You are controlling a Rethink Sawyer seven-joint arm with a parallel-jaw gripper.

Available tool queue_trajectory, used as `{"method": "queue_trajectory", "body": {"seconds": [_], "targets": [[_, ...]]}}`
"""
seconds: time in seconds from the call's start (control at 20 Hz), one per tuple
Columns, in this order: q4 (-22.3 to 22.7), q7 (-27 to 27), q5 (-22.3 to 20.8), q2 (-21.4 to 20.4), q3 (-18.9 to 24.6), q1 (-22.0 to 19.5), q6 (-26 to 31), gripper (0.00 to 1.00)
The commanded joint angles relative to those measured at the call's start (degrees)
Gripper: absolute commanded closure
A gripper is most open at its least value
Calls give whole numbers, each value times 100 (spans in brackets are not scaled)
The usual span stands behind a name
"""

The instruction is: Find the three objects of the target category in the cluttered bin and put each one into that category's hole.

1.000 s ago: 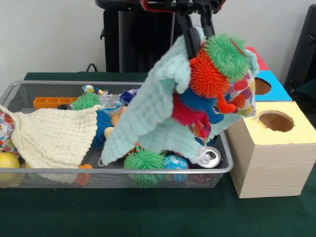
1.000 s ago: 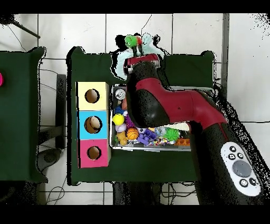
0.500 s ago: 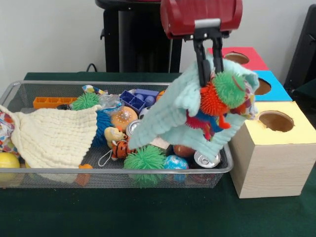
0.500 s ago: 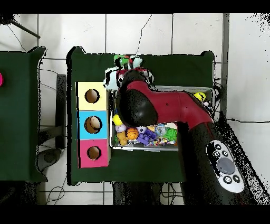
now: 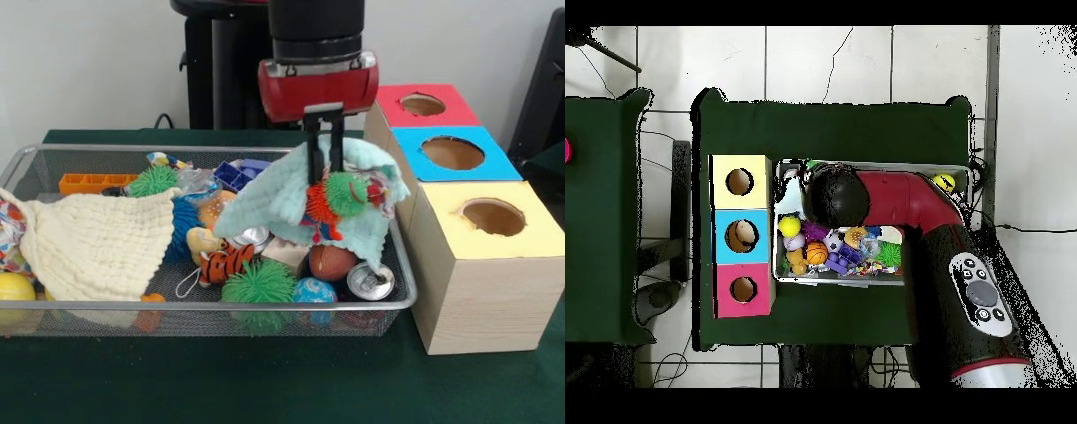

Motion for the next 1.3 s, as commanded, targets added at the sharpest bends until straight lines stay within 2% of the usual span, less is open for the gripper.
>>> {"method": "queue_trajectory", "body": {"seconds": [0.05,0.35,0.5,0.6,0.95,1.1,1.3], "targets": [[-863,516,-17,744,-487,-10,1082,100],[-1027,621,78,827,-531,126,1316,100],[-843,793,226,492,-555,253,1478,100],[-801,802,287,444,-547,272,1482,100],[-664,594,375,429,-407,168,985,100],[-499,442,287,239,-300,129,502,100],[-318,299,257,16,-191,87,332,100]]}}
